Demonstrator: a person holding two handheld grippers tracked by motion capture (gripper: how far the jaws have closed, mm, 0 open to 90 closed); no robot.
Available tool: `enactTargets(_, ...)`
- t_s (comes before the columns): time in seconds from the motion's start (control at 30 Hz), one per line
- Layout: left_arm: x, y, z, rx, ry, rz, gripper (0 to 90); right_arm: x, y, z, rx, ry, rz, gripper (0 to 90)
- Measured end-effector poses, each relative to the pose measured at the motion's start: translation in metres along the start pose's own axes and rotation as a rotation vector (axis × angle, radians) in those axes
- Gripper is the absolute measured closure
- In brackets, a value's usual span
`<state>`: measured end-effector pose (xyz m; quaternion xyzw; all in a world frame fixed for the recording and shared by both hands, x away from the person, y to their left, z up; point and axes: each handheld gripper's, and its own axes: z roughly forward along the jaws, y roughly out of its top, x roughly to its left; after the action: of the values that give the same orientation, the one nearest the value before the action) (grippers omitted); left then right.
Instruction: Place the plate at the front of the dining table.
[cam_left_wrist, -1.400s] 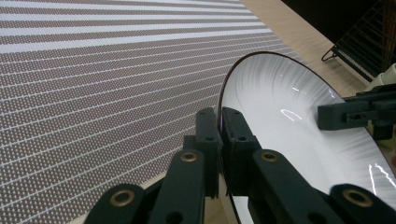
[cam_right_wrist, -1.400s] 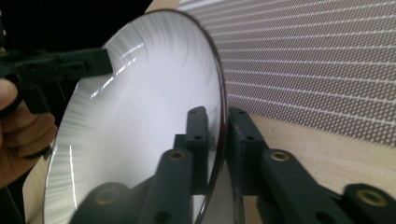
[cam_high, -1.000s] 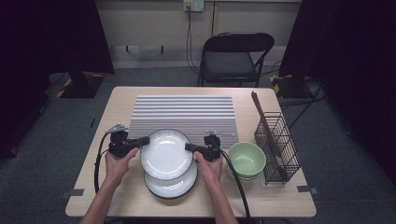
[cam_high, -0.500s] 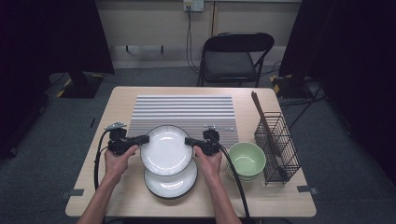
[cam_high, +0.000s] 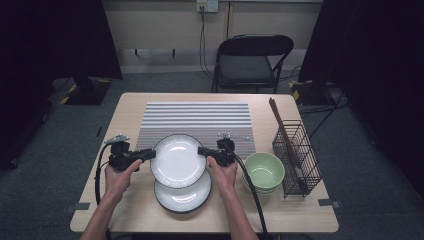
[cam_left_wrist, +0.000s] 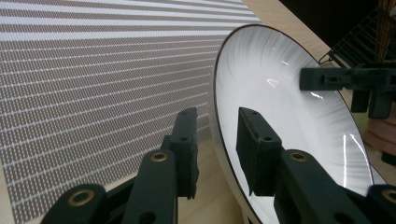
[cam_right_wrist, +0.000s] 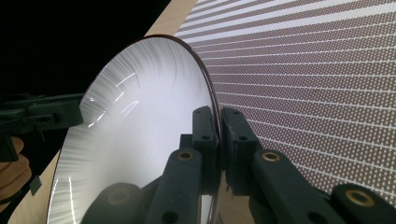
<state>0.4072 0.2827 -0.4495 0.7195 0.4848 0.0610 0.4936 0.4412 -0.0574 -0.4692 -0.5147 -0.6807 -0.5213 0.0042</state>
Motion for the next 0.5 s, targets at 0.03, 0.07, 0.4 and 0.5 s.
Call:
enactTargets(0.03,-0.0009,-0.0017,-0.0008,0.004,0.003,0.004,69.6,0.0002,0.0000,-0.0001,-0.001,-0.001,-0.003,84.8)
enactTargets(0.07,-0.0016,-0.0050,-0.0012,0.006,0.009,0.002,70.4,0.0003,0.0002,-0.0002,-0.002,0.000,-0.006,84.8)
enactTargets(0.4,-0.0033,-0.0056,0.0062,0.012,0.015,0.004,78.8,0.0022,0.0013,-0.0008,-0.006,-0.006,-0.020,84.9)
enactTargets(0.5,-0.0009,-0.0043,0.0077,-0.003,0.004,-0.019,80.7,0.0032,0.0017,-0.0011,-0.012,-0.007,-0.031,84.9)
